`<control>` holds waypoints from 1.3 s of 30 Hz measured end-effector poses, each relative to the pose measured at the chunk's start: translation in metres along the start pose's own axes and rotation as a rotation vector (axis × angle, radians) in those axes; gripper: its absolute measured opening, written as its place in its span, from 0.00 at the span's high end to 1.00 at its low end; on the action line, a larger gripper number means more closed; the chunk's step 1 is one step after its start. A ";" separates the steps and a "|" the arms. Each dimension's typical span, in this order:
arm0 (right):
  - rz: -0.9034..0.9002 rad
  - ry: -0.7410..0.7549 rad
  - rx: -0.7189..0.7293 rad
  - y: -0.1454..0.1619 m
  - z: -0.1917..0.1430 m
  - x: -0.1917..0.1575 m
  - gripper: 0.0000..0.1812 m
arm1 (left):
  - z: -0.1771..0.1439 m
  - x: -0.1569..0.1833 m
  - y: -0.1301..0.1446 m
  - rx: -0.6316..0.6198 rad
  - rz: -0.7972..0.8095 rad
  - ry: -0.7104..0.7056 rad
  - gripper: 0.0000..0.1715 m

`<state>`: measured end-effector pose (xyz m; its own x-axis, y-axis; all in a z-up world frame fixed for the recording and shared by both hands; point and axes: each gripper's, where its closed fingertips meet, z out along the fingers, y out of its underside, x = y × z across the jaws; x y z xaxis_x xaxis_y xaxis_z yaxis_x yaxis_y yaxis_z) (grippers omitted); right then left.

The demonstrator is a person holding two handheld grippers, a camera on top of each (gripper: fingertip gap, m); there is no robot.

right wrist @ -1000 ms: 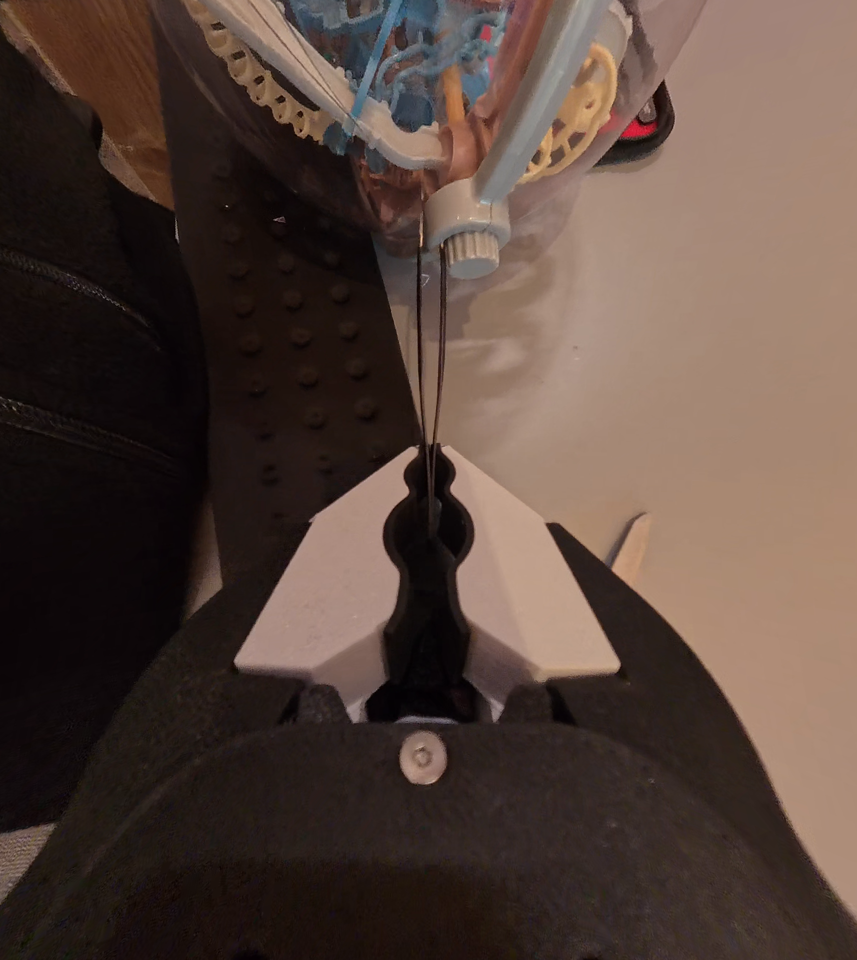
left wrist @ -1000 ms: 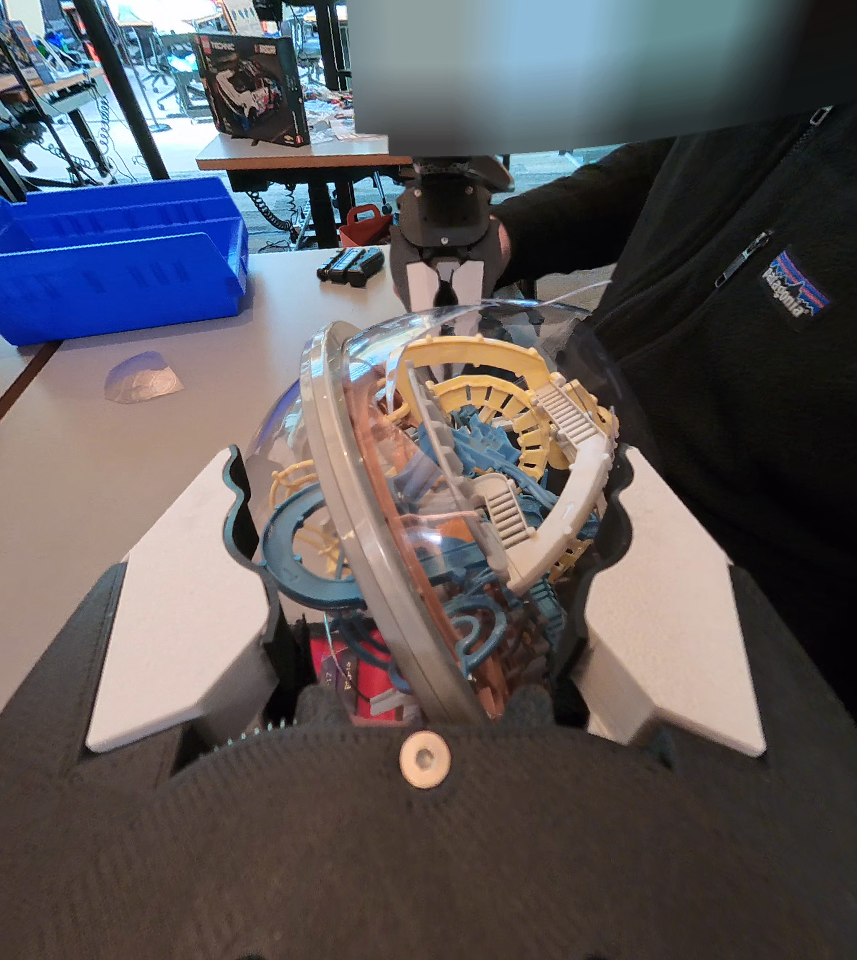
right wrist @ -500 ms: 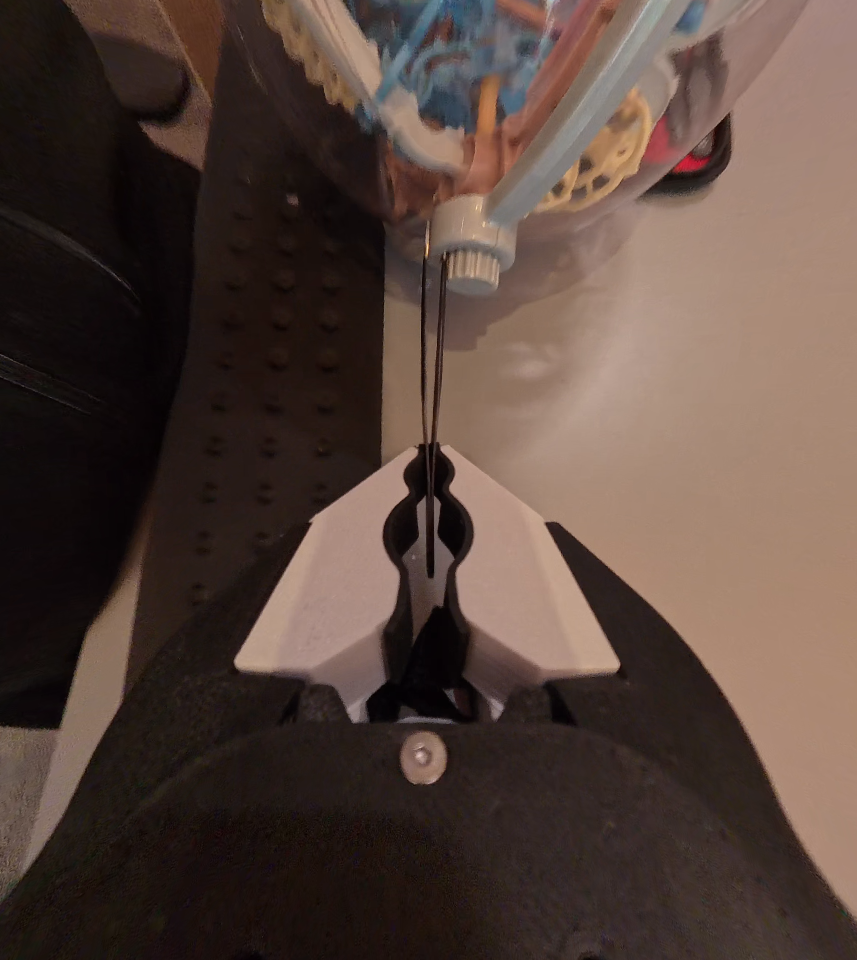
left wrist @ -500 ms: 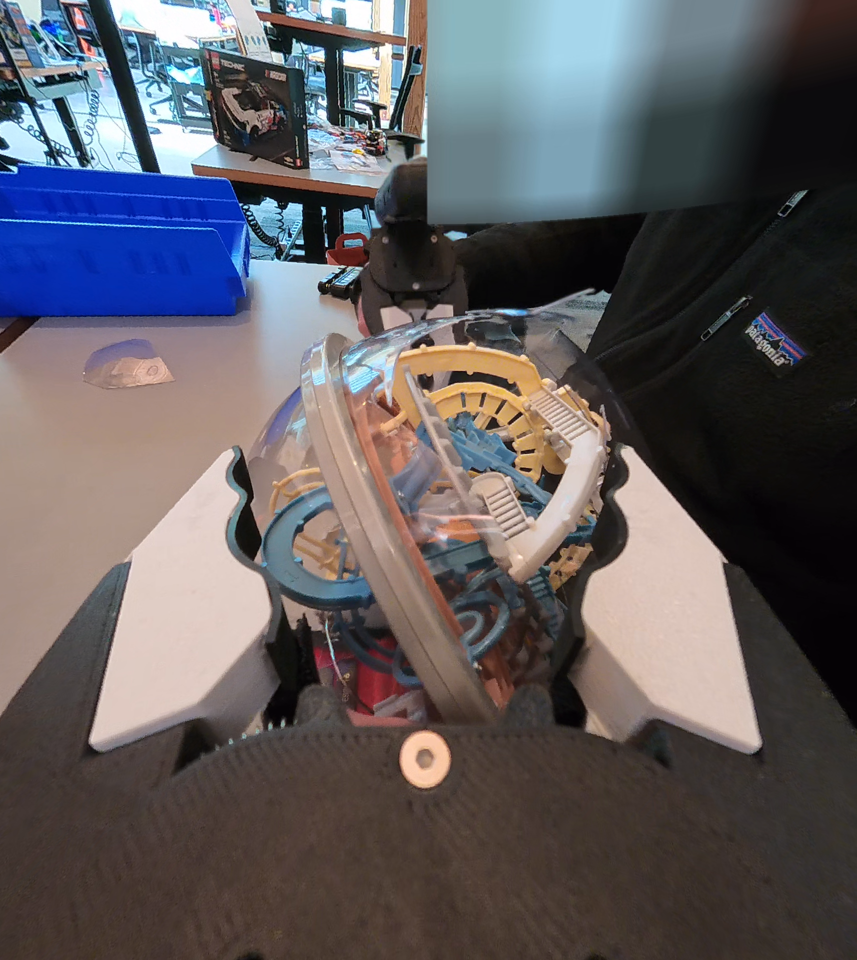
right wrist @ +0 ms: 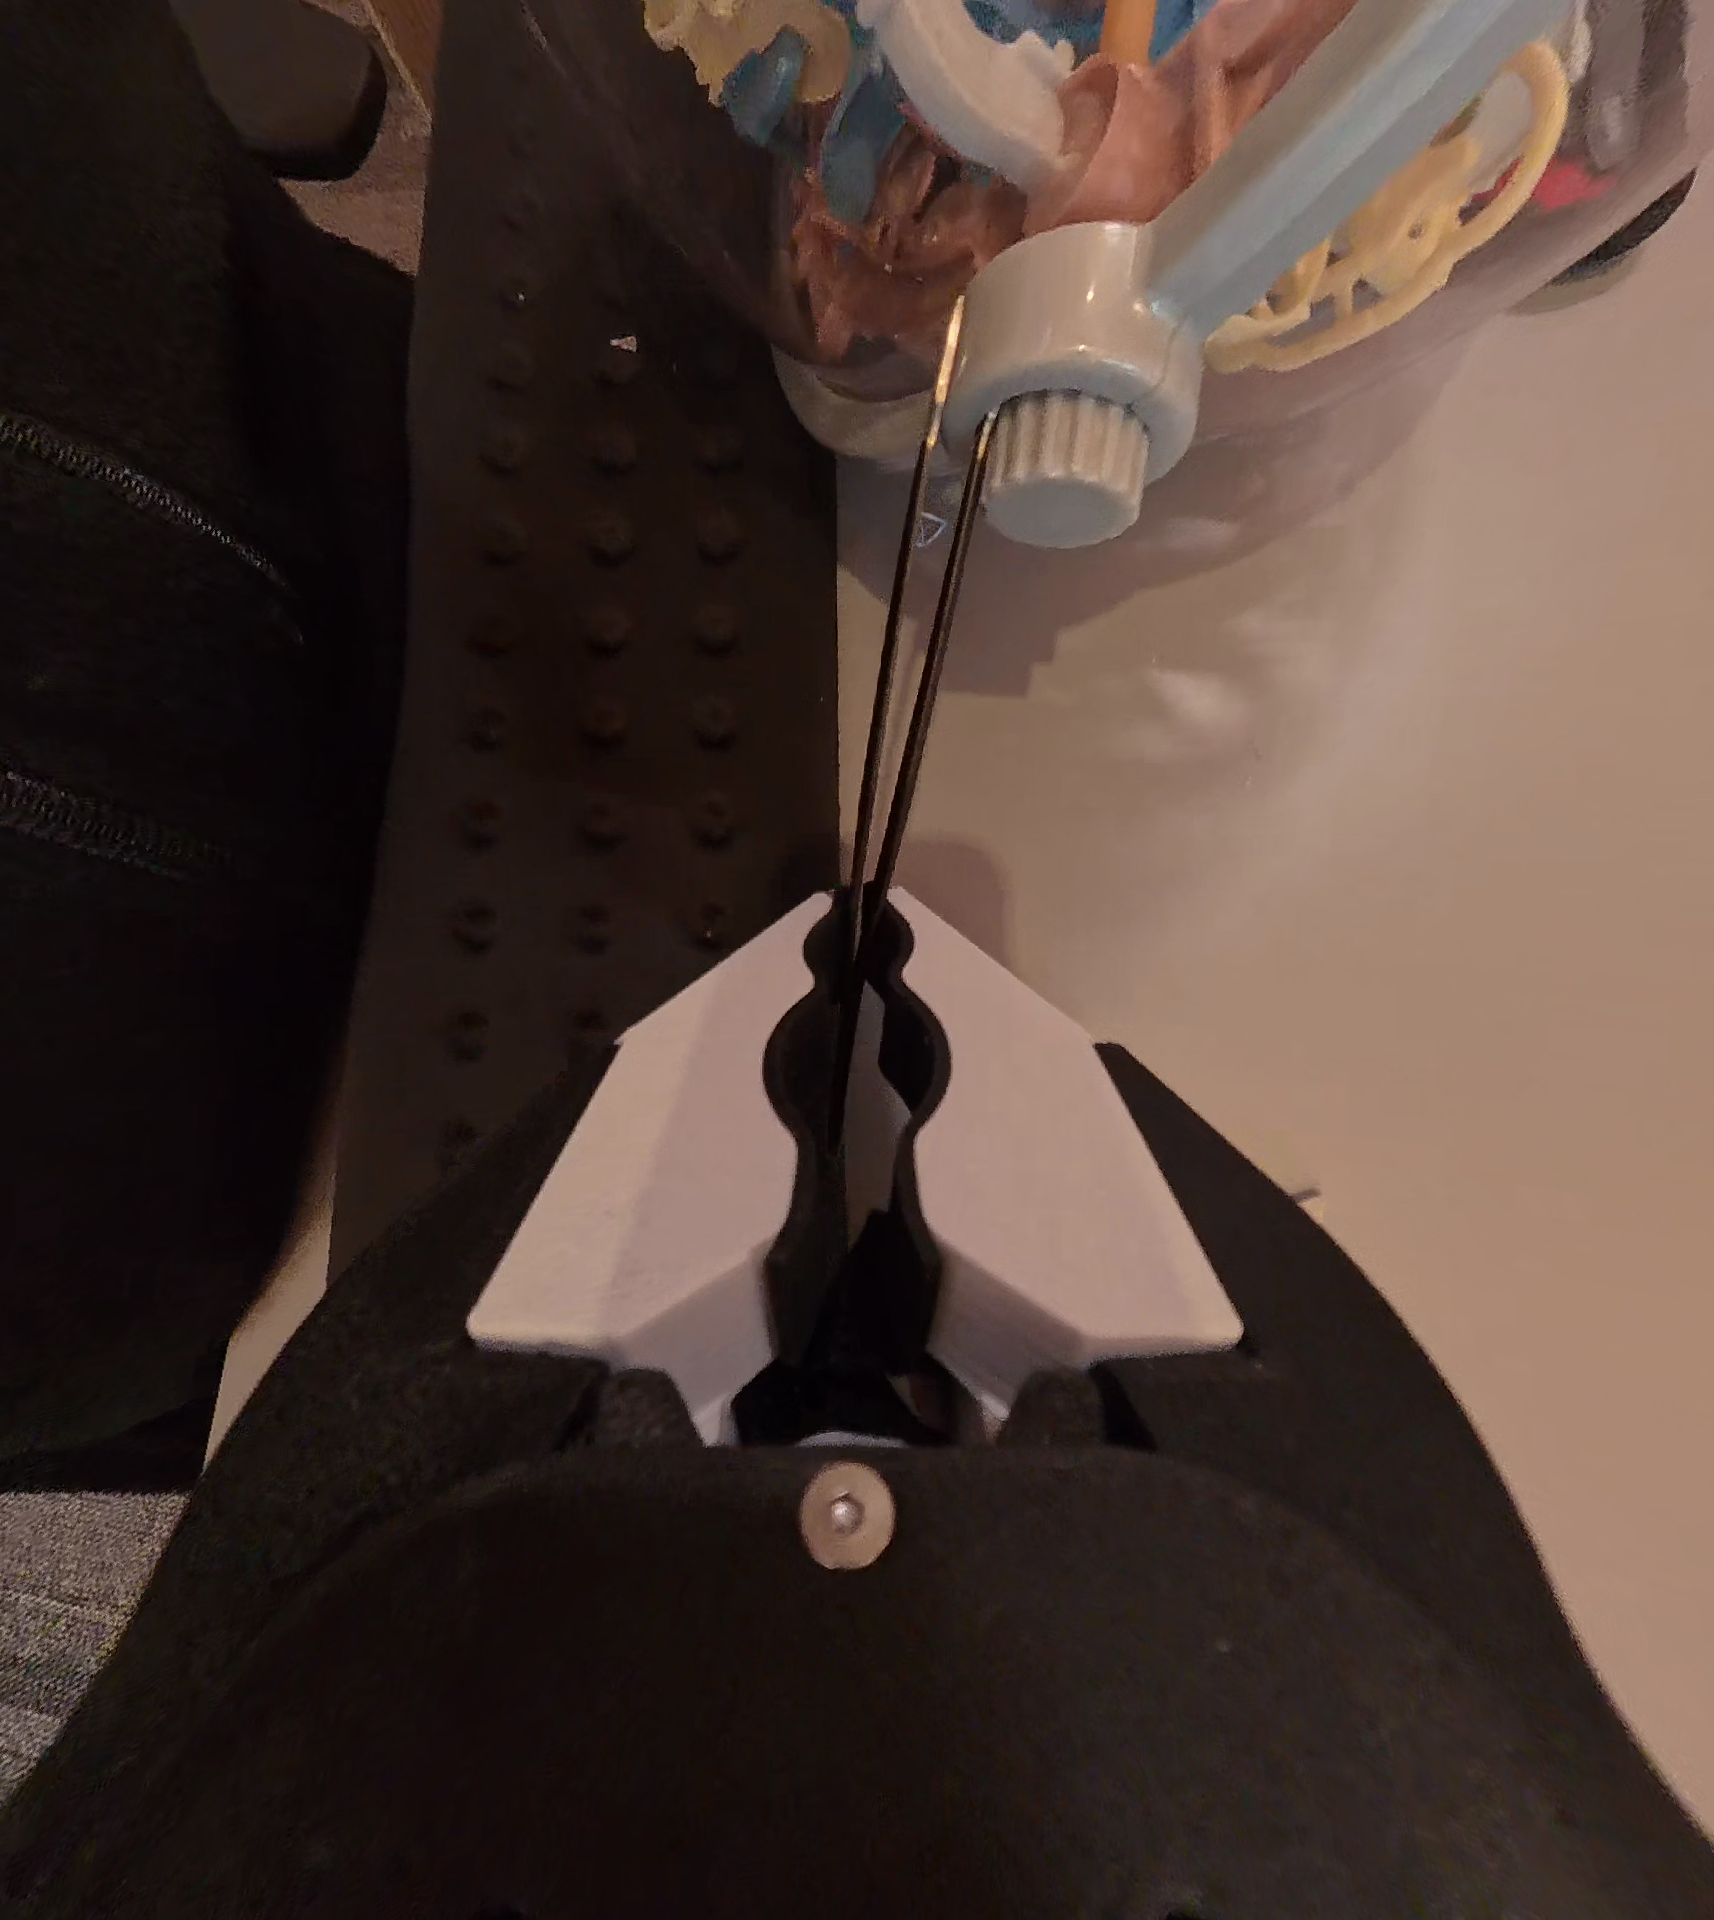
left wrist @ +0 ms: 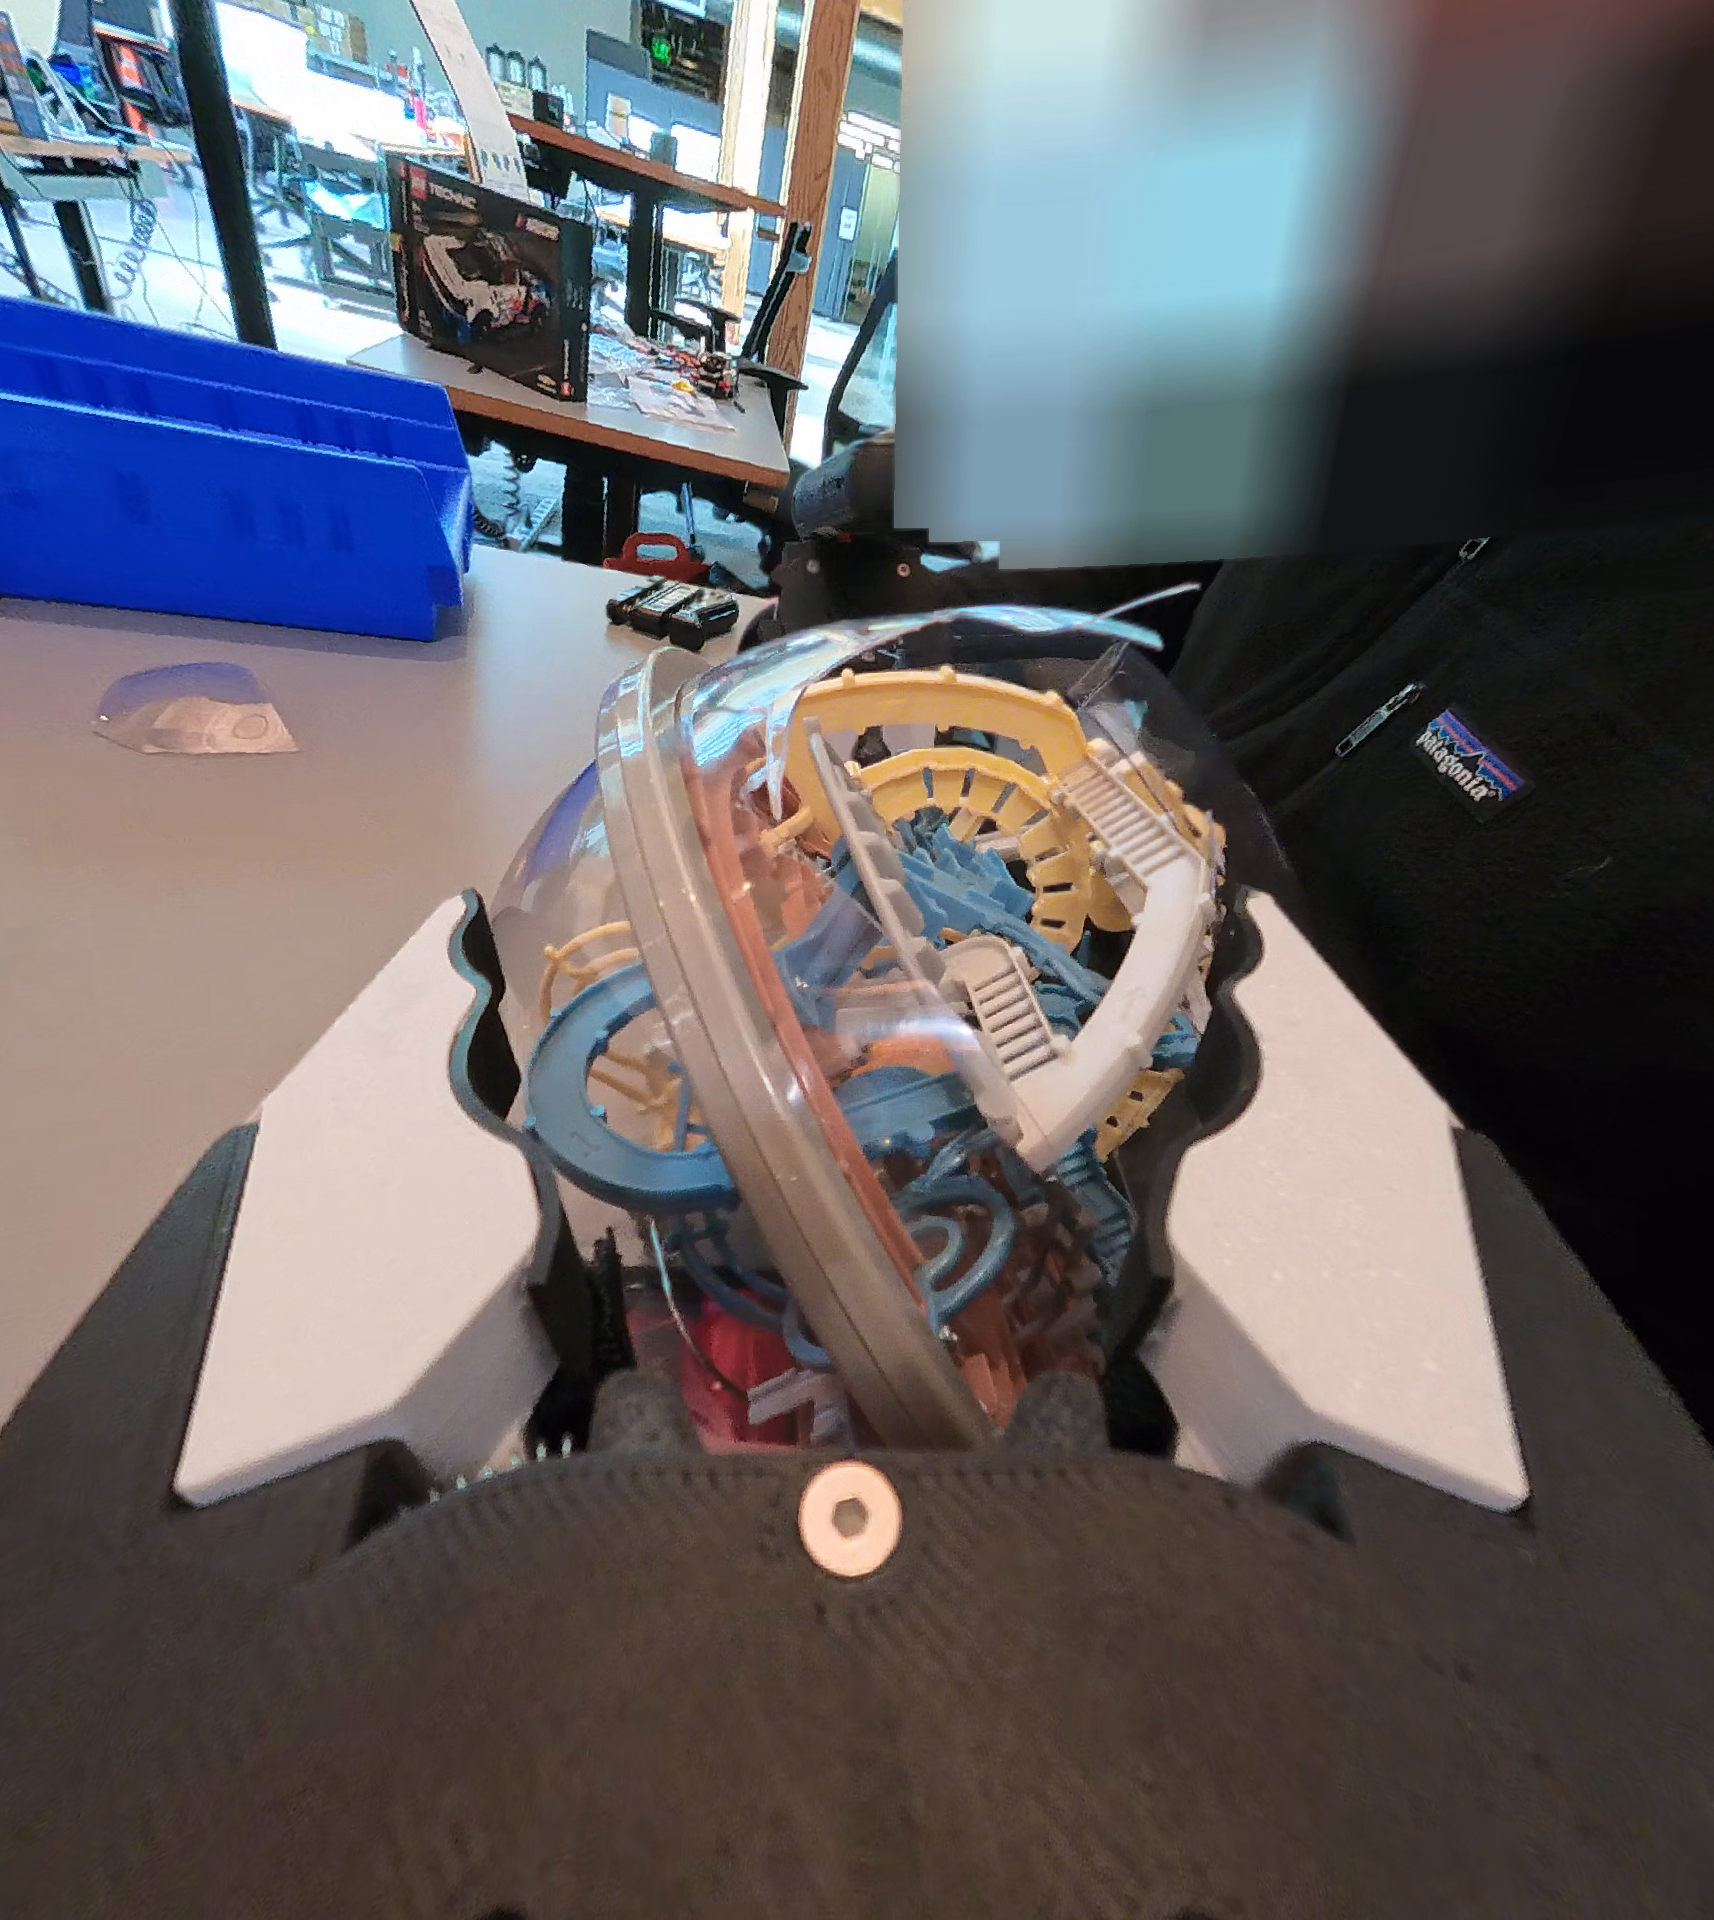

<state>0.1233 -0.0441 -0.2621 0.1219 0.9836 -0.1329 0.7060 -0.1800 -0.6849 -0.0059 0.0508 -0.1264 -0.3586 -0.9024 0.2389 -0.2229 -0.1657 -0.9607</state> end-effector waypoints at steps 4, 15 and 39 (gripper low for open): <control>-0.007 0.008 0.036 -0.011 0.003 -0.003 1.00 | -0.008 -0.007 0.001 0.056 -0.072 0.032 0.24; -0.009 -0.002 0.061 -0.028 0.011 -0.006 1.00 | -0.007 -0.010 0.002 0.088 -0.129 0.070 0.24; 0.197 0.021 0.207 -0.041 -0.001 -0.024 0.83 | 0.000 -0.003 0.006 0.070 -0.060 0.045 0.30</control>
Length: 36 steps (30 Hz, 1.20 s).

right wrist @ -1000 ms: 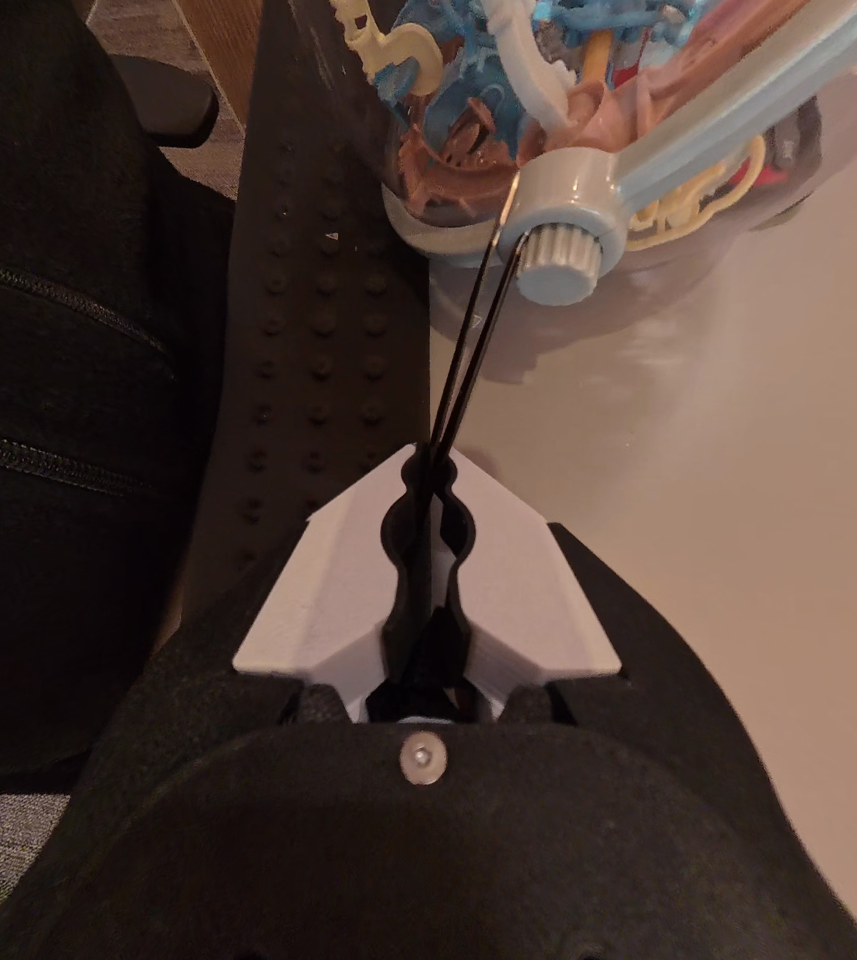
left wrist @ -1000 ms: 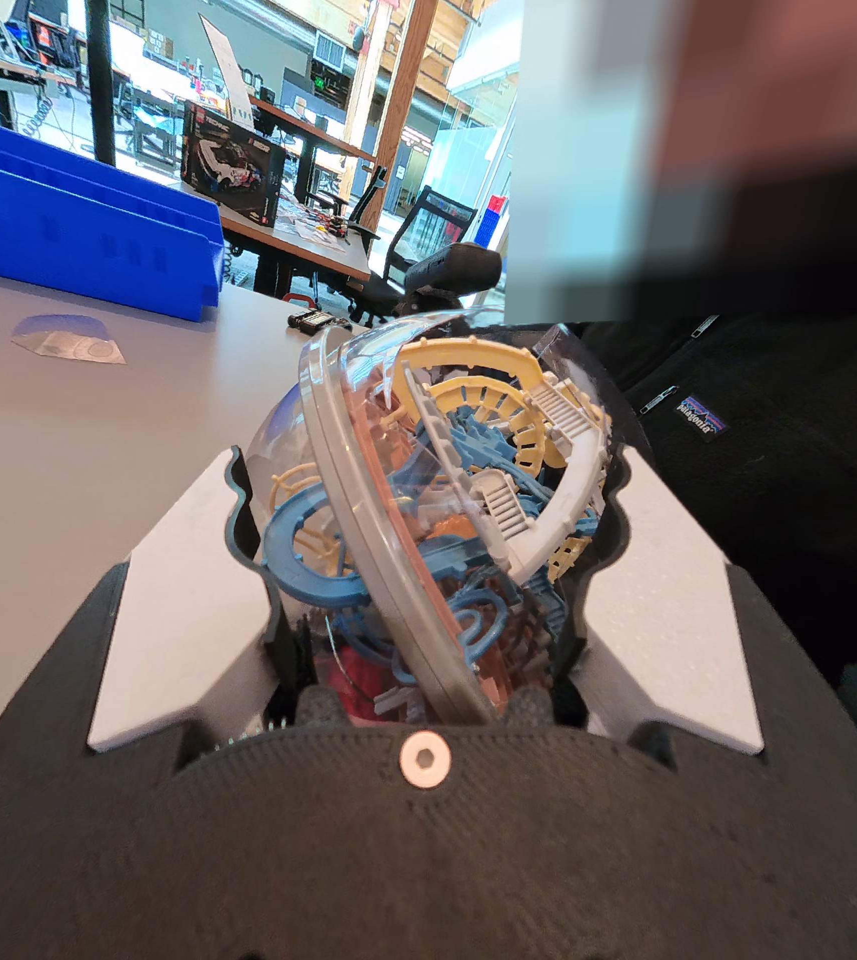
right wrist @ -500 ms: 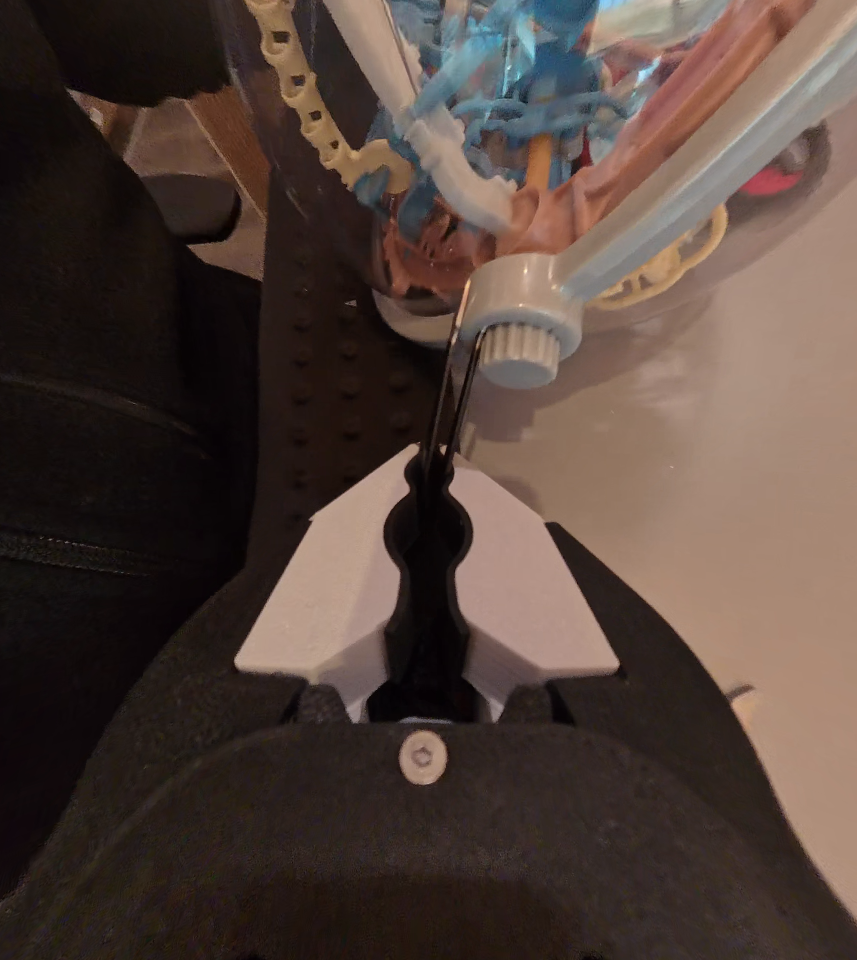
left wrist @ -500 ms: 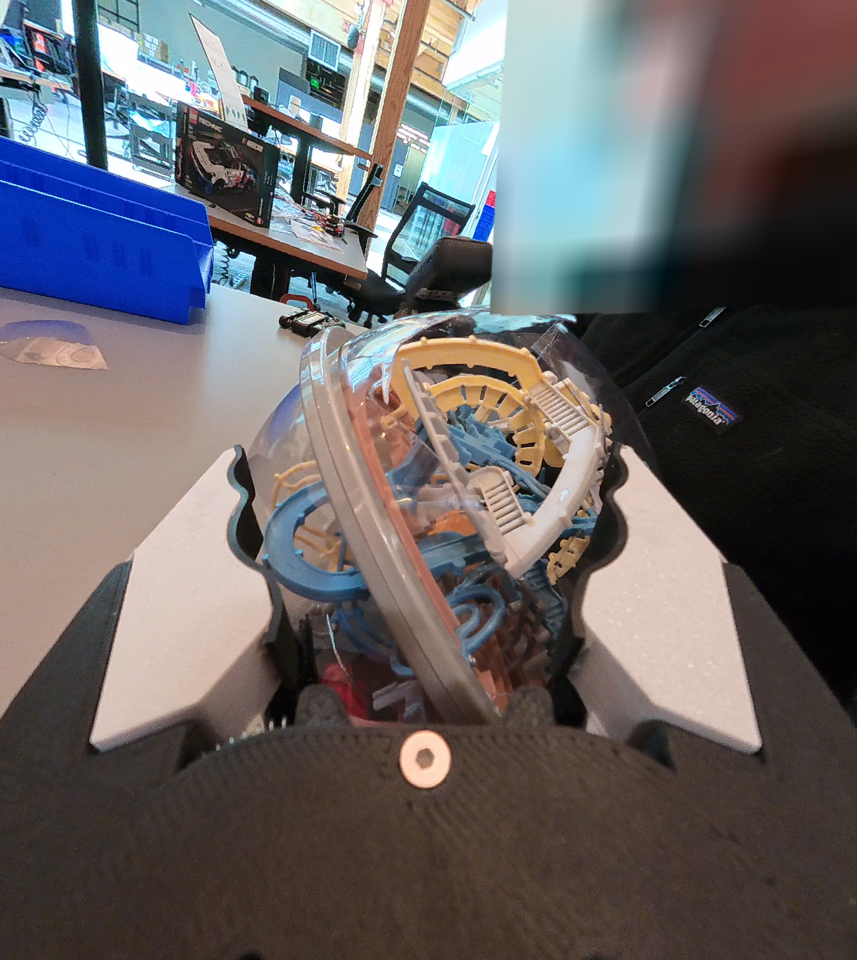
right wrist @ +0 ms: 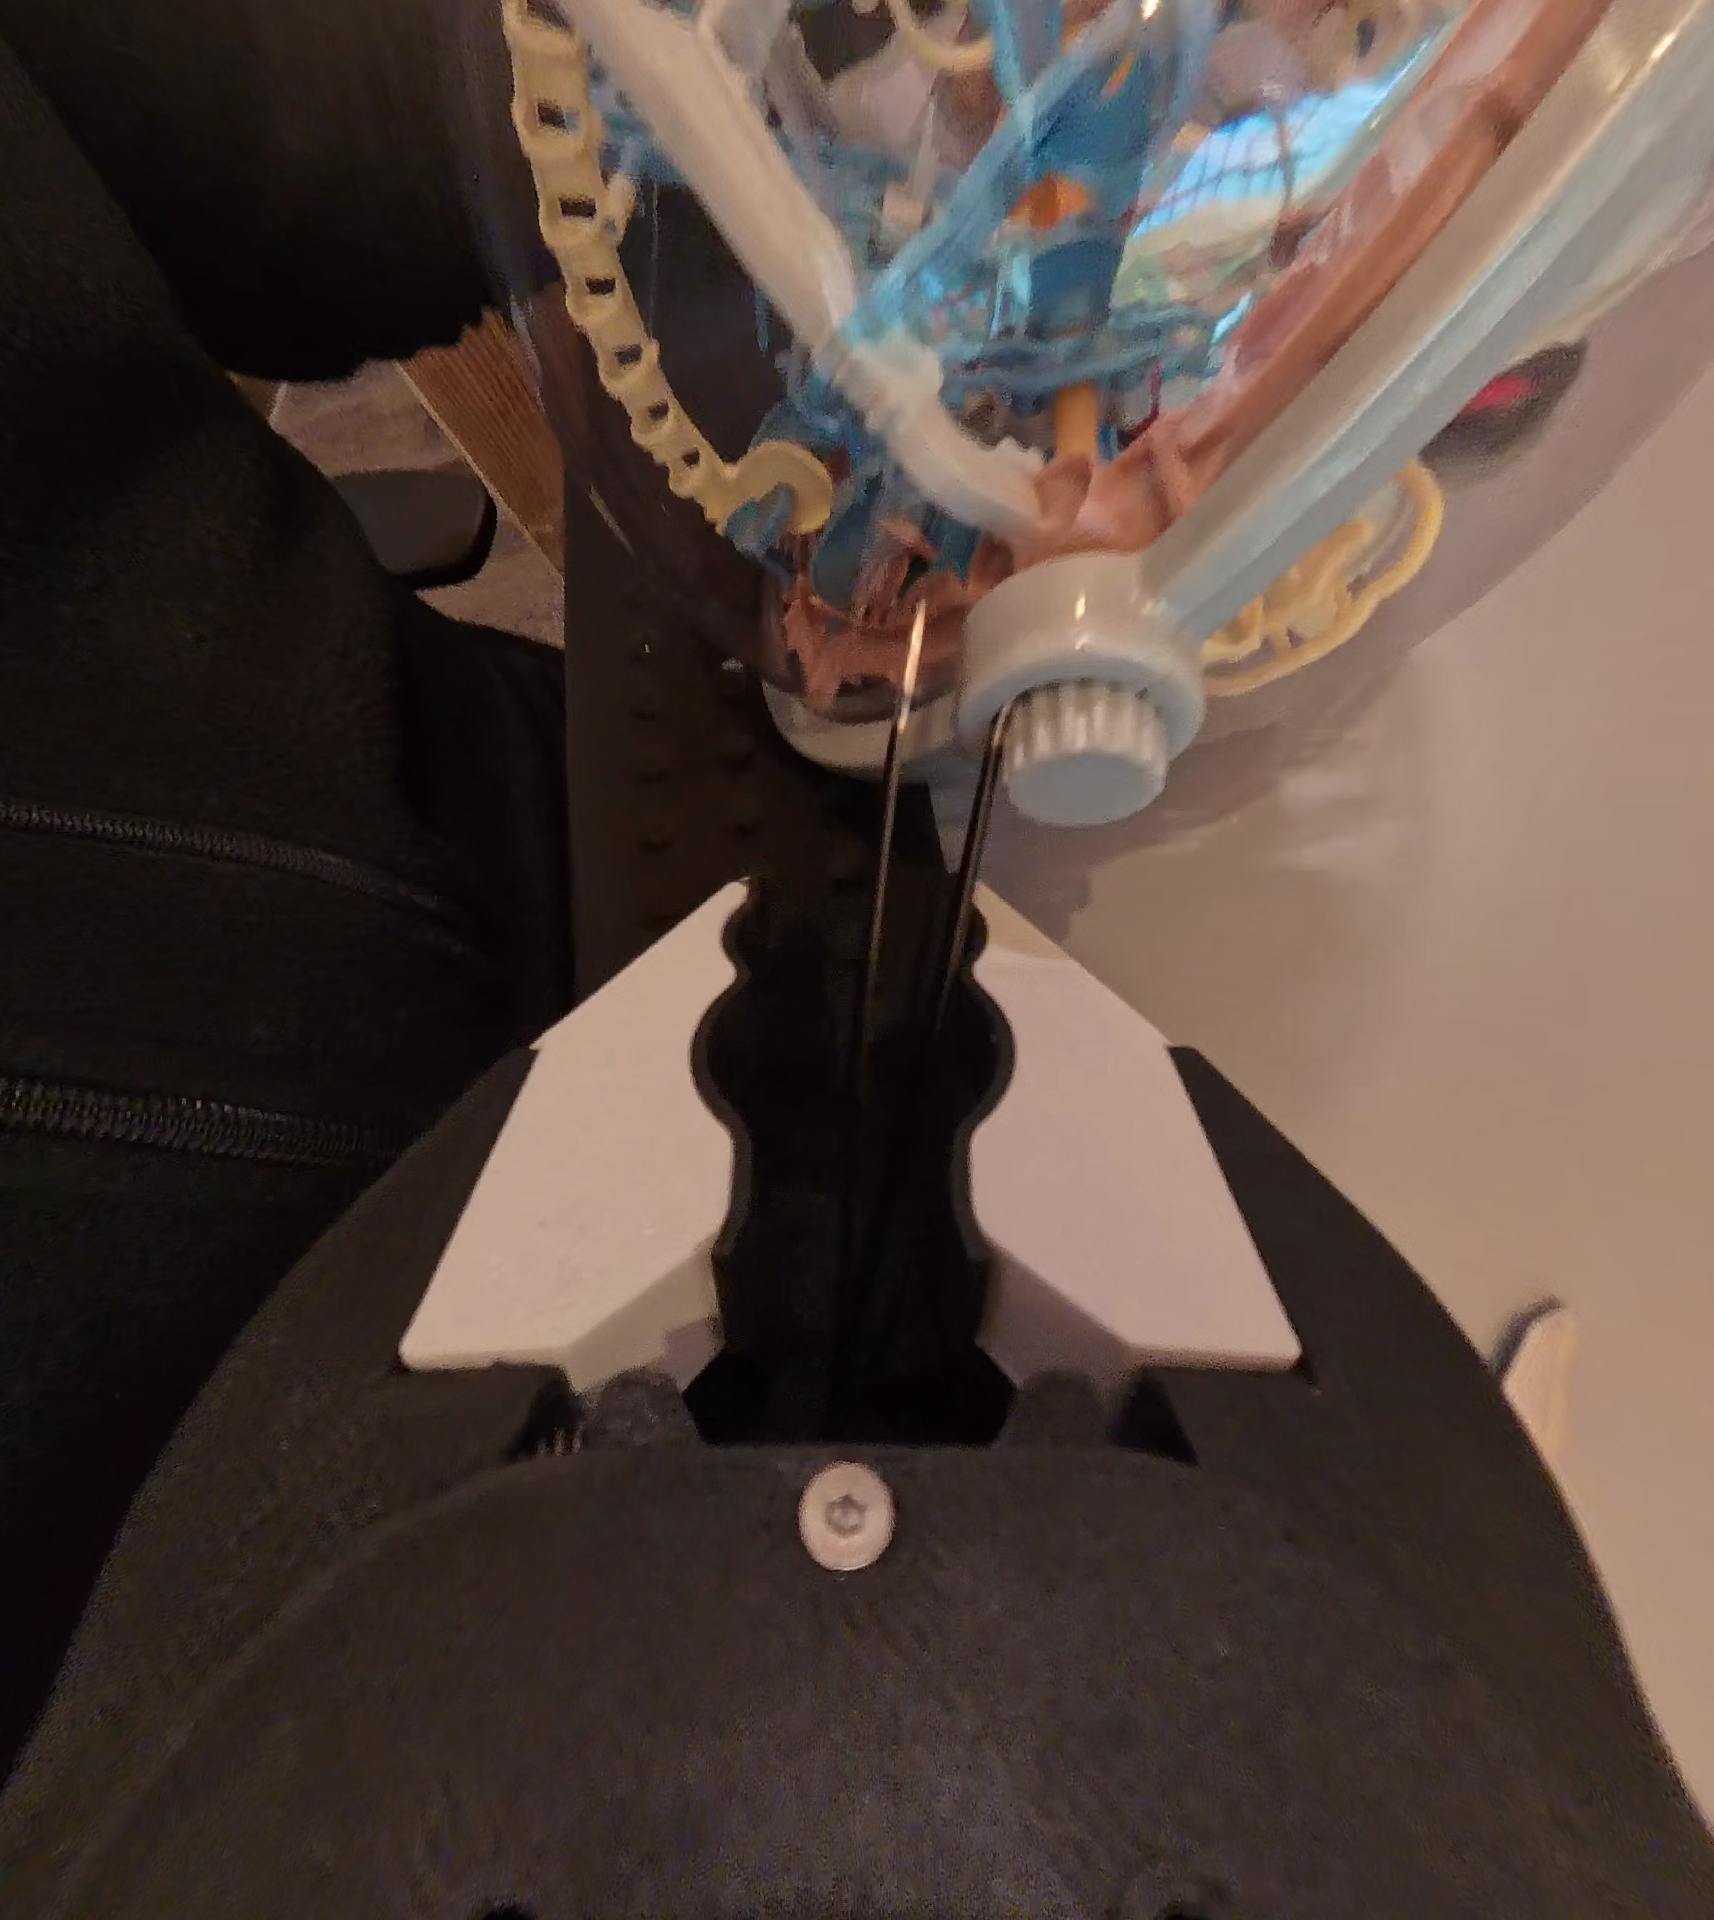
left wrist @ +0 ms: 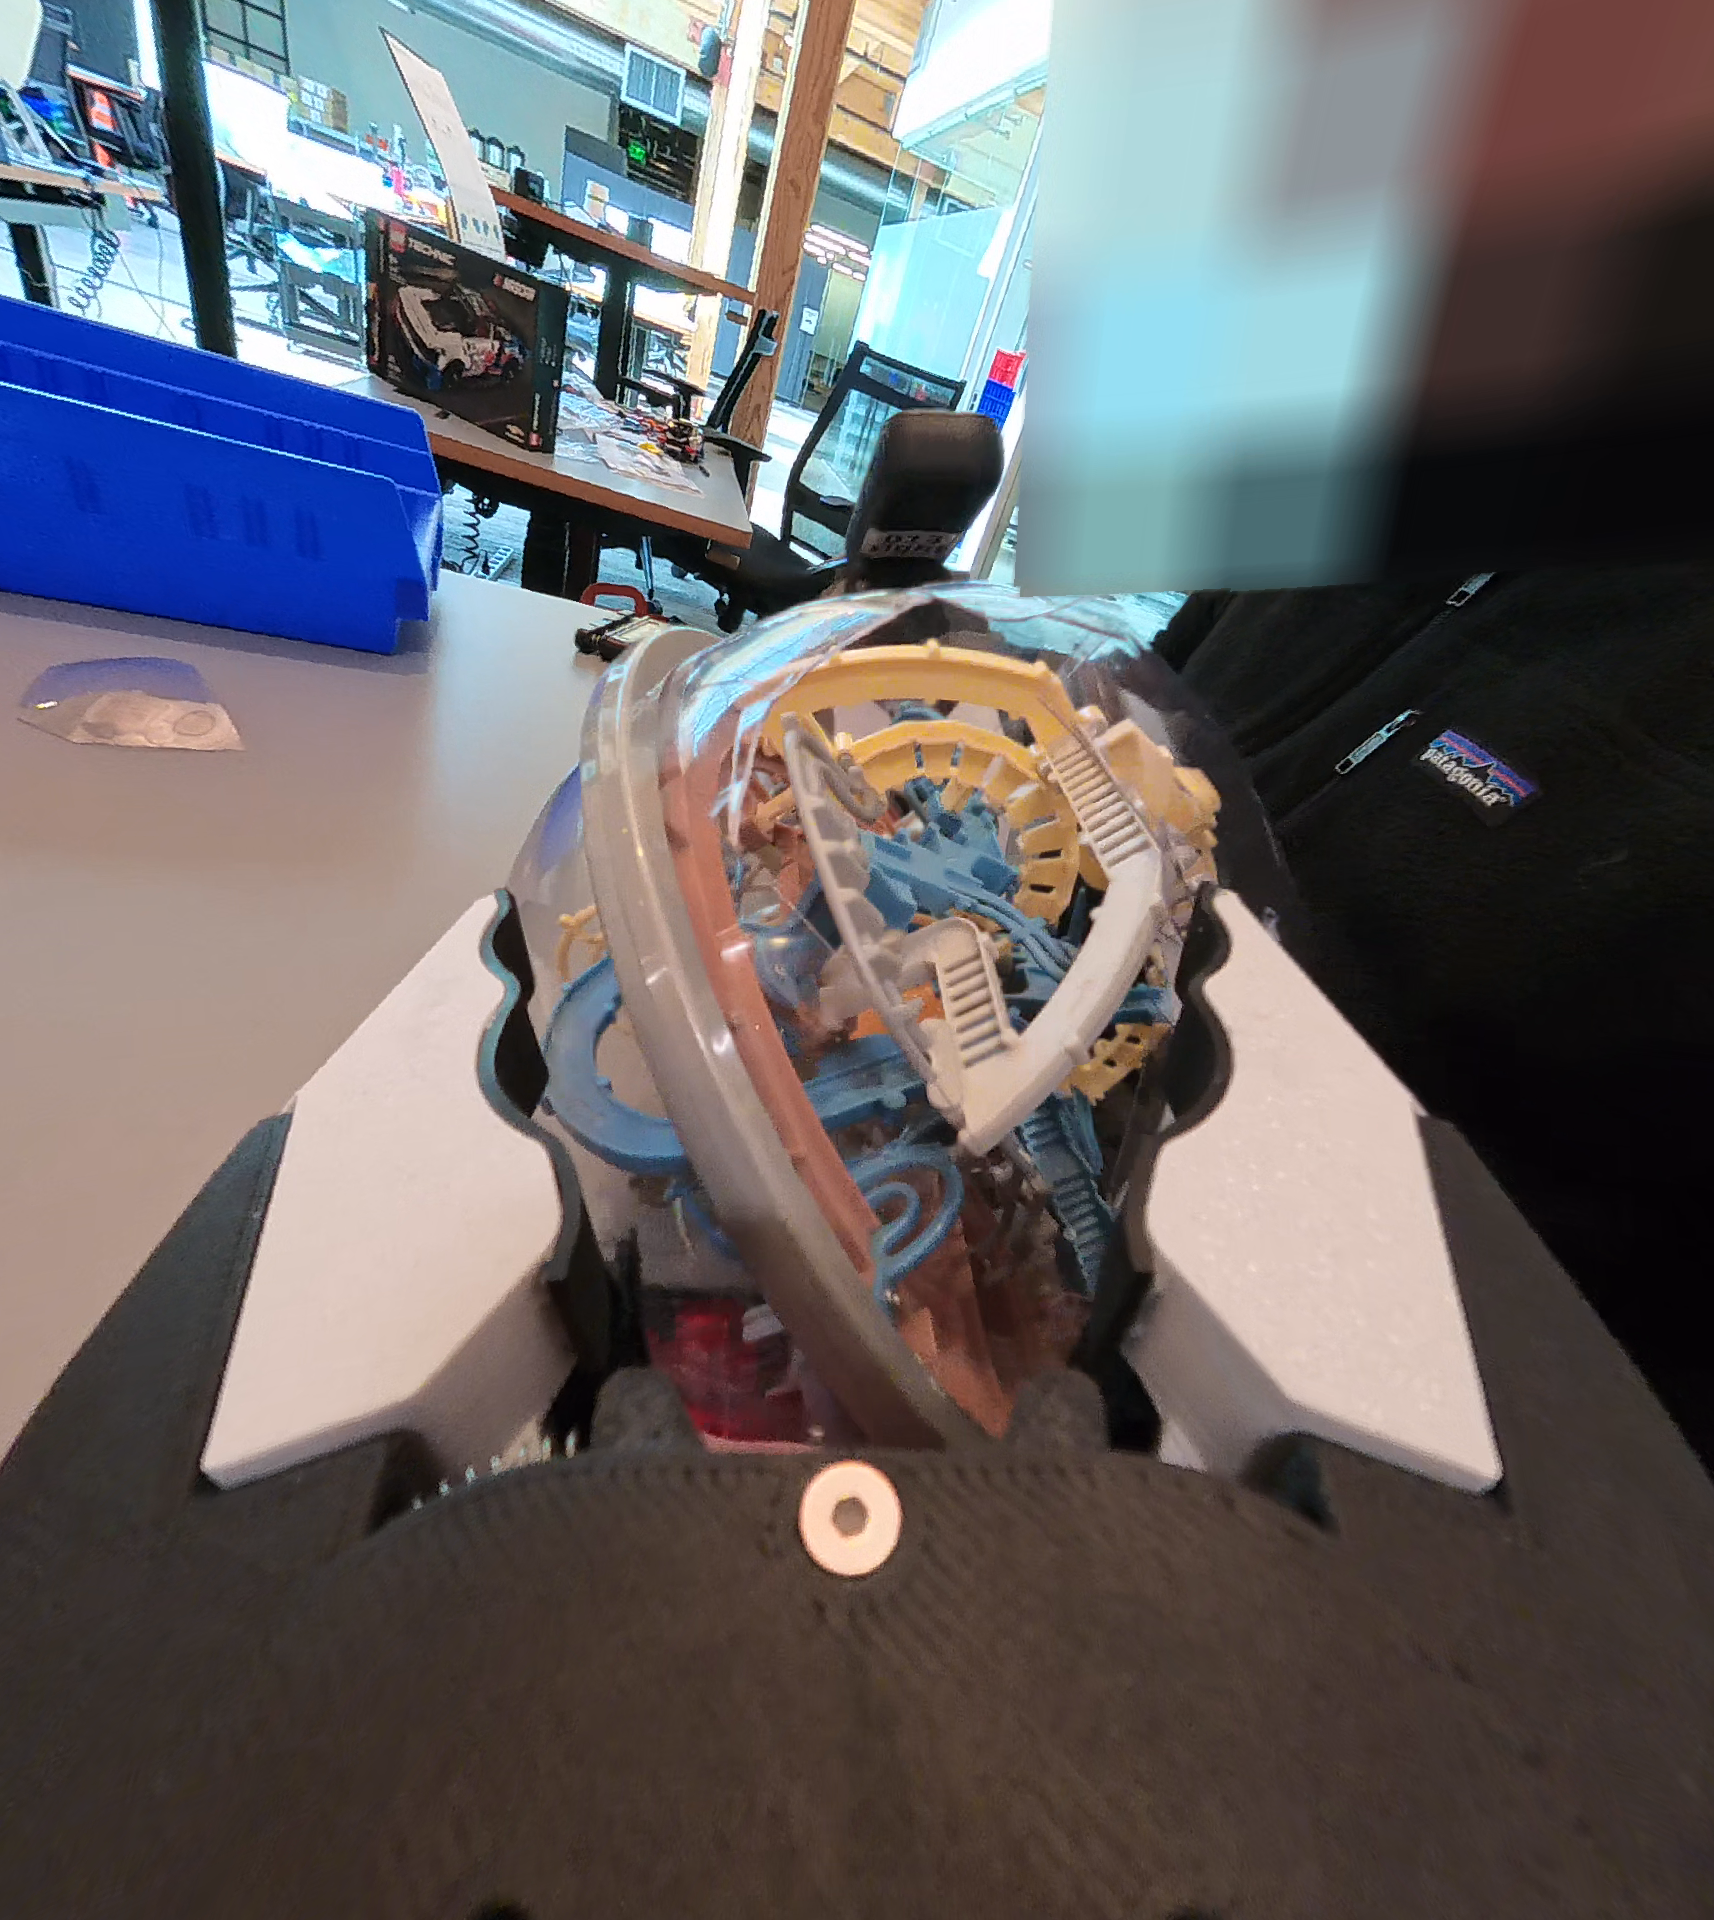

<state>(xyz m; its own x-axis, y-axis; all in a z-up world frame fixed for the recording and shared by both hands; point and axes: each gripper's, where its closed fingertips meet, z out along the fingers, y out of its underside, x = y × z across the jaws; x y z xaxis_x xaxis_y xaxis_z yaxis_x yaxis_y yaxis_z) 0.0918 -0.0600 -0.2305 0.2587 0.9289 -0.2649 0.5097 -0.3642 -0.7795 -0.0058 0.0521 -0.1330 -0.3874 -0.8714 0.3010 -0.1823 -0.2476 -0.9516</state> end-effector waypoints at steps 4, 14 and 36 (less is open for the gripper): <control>0.068 0.047 0.074 0.001 -0.024 0.005 0.80 | 0.002 0.000 0.000 0.005 -0.006 0.009 0.31; 0.183 0.215 0.092 0.031 -0.049 0.008 0.97 | 0.003 -0.008 -0.008 -0.003 0.016 -0.054 0.41; -0.024 0.373 0.346 -0.041 -0.045 -0.016 0.99 | 0.028 0.019 -0.001 -0.548 0.127 -0.183 0.08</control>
